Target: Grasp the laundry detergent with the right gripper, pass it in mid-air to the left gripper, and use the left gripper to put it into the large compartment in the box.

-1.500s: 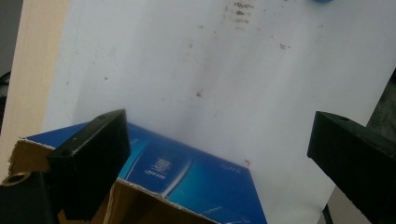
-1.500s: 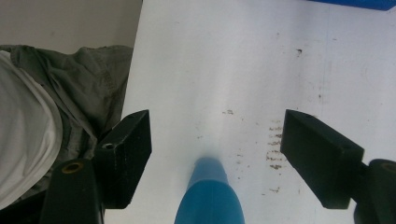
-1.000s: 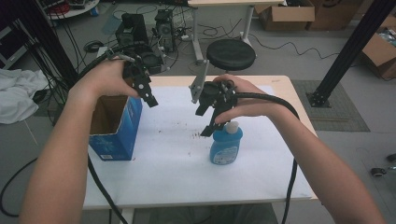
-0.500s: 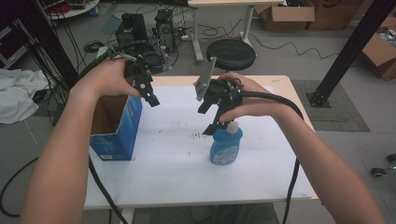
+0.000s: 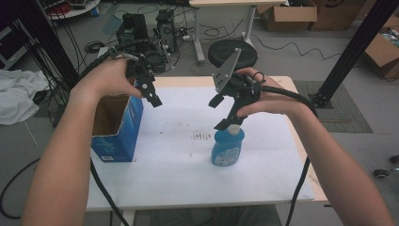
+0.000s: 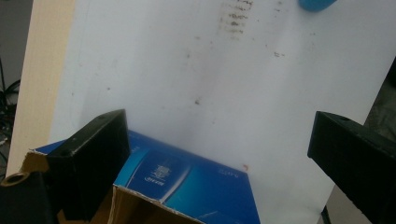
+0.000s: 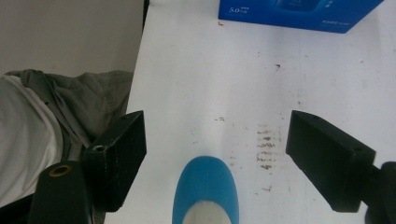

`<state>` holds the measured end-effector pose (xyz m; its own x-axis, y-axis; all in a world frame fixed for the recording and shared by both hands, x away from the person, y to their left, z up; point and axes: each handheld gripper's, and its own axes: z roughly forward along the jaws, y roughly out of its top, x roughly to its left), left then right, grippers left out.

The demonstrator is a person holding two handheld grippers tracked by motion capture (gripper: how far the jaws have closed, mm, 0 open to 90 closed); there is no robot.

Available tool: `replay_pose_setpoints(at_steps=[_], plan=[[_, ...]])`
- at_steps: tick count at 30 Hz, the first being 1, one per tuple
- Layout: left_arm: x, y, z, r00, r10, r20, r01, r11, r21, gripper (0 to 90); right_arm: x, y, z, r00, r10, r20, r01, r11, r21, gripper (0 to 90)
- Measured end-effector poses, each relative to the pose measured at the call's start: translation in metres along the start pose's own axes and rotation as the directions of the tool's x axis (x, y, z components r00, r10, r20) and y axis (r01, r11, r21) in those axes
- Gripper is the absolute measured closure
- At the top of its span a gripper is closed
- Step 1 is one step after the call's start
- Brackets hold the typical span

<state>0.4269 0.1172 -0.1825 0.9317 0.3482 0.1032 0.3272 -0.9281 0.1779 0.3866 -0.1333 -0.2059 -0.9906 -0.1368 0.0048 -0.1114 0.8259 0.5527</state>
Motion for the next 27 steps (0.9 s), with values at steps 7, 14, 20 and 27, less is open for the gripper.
replay_pose_setpoints(at_steps=[7,14,20,27], plan=[[-0.002,0.003,0.001,1.0000,-0.001,0.003,0.001,1.0000,0.005,6.3,0.000,-0.029,-0.009,0.9993,0.036,0.012,-0.036,0.998,-0.043,19.7],[-0.003,0.007,0.002,1.0000,-0.001,0.006,0.001,0.9999,0.013,6.3,0.003,-0.060,-0.017,0.9980,0.060,0.021,-0.058,0.994,-0.095,18.5],[-0.004,0.009,0.003,1.0000,-0.002,0.006,0.002,0.9999,0.017,6.3,0.006,-0.084,-0.013,0.9973,0.073,0.013,-0.070,0.990,-0.126,18.4],[-0.004,0.011,0.006,1.0000,-0.004,0.008,0.004,0.9994,0.034,6.3,0.005,-0.108,-0.007,0.9948,0.101,0.006,-0.099,0.982,-0.162,18.2]])
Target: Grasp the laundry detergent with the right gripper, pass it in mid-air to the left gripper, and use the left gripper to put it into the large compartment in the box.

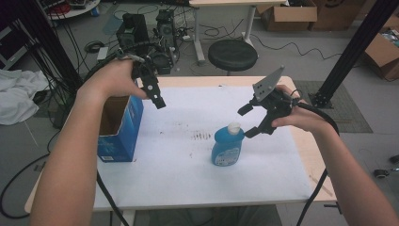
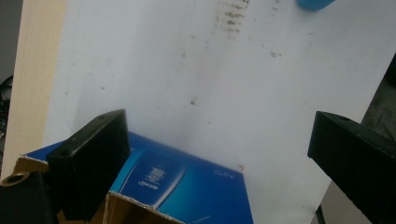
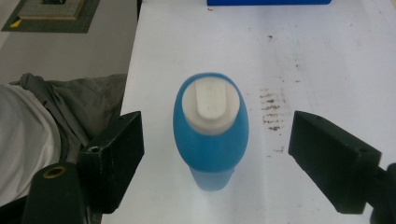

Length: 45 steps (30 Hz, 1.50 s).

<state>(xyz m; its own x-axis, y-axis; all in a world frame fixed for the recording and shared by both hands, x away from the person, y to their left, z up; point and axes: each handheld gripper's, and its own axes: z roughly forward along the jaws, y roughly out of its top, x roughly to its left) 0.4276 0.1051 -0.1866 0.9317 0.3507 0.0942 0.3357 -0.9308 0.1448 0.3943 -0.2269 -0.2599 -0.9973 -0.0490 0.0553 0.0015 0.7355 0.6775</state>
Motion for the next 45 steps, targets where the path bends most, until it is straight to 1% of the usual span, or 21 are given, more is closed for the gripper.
replay_pose_setpoints(at_steps=[2,3,9,14,19,20,27,35,45], plan=[[0.000,0.000,0.000,1.0000,-0.001,0.000,0.001,1.0000,-0.001,6.4,0.000,-0.003,0.001,1.0000,0.003,0.002,-0.003,1.000,-0.003,18.2],[0.000,0.001,0.001,1.0000,-0.003,0.000,0.003,1.0000,0.000,6.4,-0.001,-0.009,0.002,1.0000,0.010,0.002,-0.010,1.000,-0.006,18.1],[0.000,0.003,0.002,1.0000,0.001,0.002,-0.001,1.0000,0.004,6.4,-0.003,-0.025,0.007,0.9996,0.028,0.000,-0.028,0.999,-0.022,18.1],[0.001,0.003,0.003,1.0000,0.001,0.004,-0.001,0.9999,0.010,6.4,-0.003,-0.035,0.013,0.9992,0.040,-0.007,-0.040,0.998,-0.041,18.1],[0.000,0.003,0.003,1.0000,0.000,0.005,0.000,0.9999,0.010,6.5,-0.004,-0.039,0.020,0.9991,0.041,-0.013,-0.042,0.998,-0.037,18.1],[0.000,0.004,0.003,1.0000,0.004,0.006,-0.004,0.9999,0.011,6.4,-0.004,-0.040,0.023,0.9989,0.046,-0.015,-0.046,0.998,-0.035,18.1],[0.001,0.004,0.005,1.0000,0.004,0.006,-0.004,0.9999,0.014,6.5,-0.005,-0.046,0.033,0.9982,0.057,-0.020,-0.057,0.997,-0.043,18.0],[0.001,0.004,0.006,1.0000,0.004,0.008,-0.004,0.9999,0.009,6.5,-0.006,-0.053,0.048,0.9972,0.071,-0.024,-0.073,0.996,-0.049,18.6],[0.001,0.003,0.006,0.9999,0.004,0.011,-0.004,0.9999,0.012,6.5,-0.007,-0.058,0.064,0.9962,0.079,-0.036,-0.082,0.993,-0.082,20.7]])
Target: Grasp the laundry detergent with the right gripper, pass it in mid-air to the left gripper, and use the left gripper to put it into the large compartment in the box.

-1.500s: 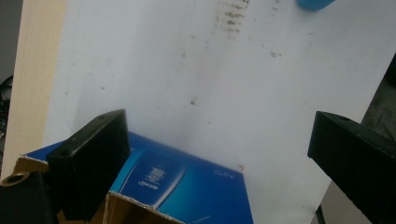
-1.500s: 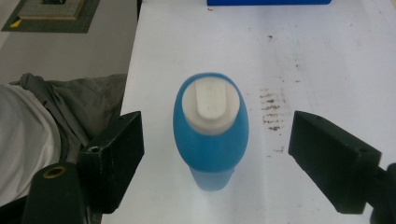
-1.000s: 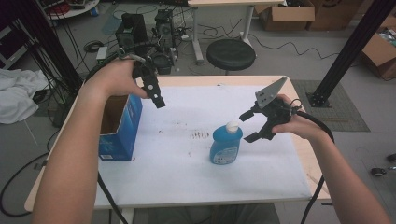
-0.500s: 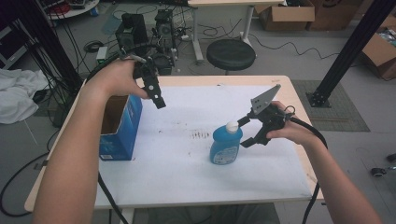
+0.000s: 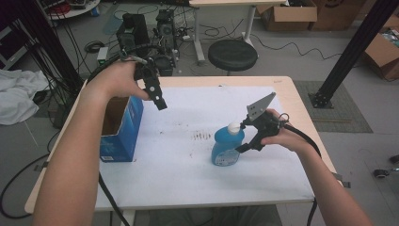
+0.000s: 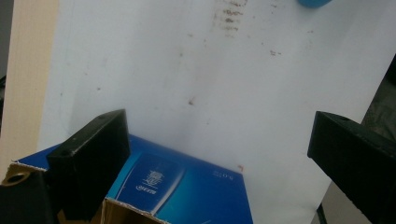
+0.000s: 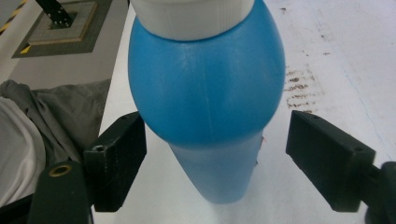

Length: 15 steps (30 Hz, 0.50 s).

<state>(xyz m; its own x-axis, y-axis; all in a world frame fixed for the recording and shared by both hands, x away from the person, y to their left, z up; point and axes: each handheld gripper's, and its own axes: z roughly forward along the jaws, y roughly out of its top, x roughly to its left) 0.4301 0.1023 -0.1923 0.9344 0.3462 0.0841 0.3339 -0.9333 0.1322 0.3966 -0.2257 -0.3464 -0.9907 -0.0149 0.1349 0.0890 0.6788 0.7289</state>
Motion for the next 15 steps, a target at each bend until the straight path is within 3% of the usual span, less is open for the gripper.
replay_pose_setpoints(at_steps=[15], plan=[[0.000,-0.002,0.003,1.0000,-0.006,0.002,0.006,1.0000,-0.006,6.5,0.000,-0.005,0.018,1.0000,-0.001,-0.007,0.000,0.999,-0.049,27.8]])
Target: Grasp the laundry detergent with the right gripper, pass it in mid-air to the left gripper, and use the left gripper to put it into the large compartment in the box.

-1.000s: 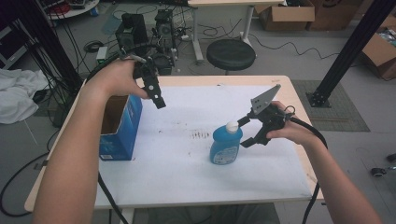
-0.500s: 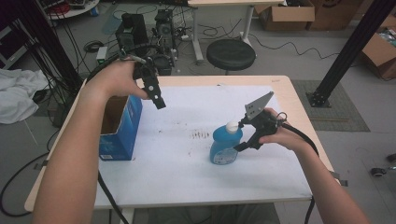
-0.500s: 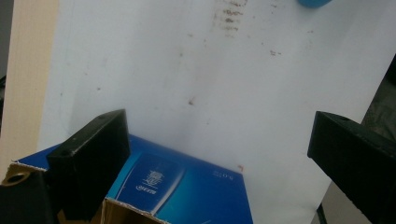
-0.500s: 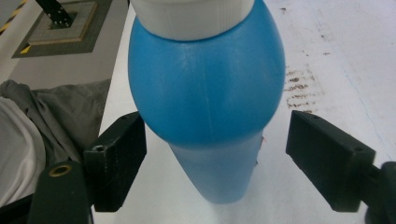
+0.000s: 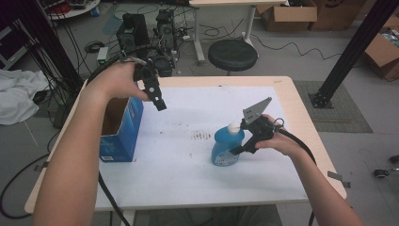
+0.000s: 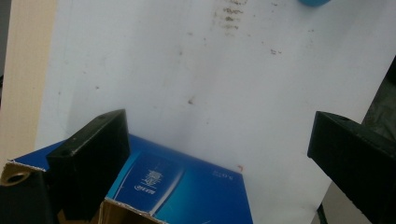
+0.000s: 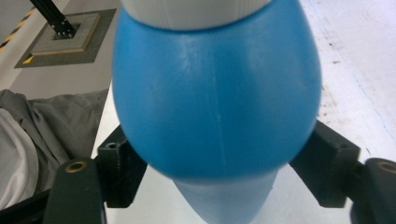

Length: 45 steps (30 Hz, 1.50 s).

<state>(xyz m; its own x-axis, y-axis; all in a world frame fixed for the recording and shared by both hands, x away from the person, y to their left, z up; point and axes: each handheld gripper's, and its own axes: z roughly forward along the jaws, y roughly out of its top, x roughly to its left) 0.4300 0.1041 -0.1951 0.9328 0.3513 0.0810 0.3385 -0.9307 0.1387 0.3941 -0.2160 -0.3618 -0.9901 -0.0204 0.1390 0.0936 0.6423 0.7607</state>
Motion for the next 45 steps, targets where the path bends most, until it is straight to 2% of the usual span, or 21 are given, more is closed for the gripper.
replay_pose_setpoints(at_steps=[9,15,18,24,31,39,45], plan=[[0.000,-0.001,0.000,1.0000,0.001,0.002,-0.001,1.0000,0.002,6.5,-0.002,-0.004,0.006,1.0000,0.001,-0.010,-0.001,0.999,-0.041,38.3],[0.000,0.000,0.002,1.0000,0.004,0.004,-0.004,1.0000,-0.002,6.5,-0.002,-0.007,0.005,1.0000,-0.002,-0.004,0.001,0.998,-0.063,39.8],[-0.001,0.001,0.002,0.9999,0.008,0.007,-0.008,1.0000,-0.004,6.5,0.000,-0.006,0.003,0.9994,-0.016,0.031,0.019,0.997,-0.078,42.8],[-0.002,0.001,0.001,0.9998,0.018,0.009,-0.017,0.9998,-0.012,6.5,-0.001,-0.004,0.003,0.9986,-0.024,0.047,0.027,0.997,-0.072,44.1],[-0.003,0.001,-0.001,0.9996,0.027,0.009,-0.027,0.9994,-0.023,6.5,-0.002,0.000,0.000,0.9983,-0.013,0.057,0.016,0.998,-0.057,44.5],[-0.008,0.004,-0.006,0.9987,0.049,0.012,-0.049,0.9978,-0.045,6.7,-0.006,0.020,-0.014,0.9985,-0.014,0.054,0.017,0.998,-0.064,44.6],[-0.010,0.007,-0.012,0.9981,0.061,0.007,-0.060,0.9963,-0.061,6.6,-0.008,0.044,-0.019,0.9972,-0.033,0.066,0.035,0.999,-0.027,44.7]])
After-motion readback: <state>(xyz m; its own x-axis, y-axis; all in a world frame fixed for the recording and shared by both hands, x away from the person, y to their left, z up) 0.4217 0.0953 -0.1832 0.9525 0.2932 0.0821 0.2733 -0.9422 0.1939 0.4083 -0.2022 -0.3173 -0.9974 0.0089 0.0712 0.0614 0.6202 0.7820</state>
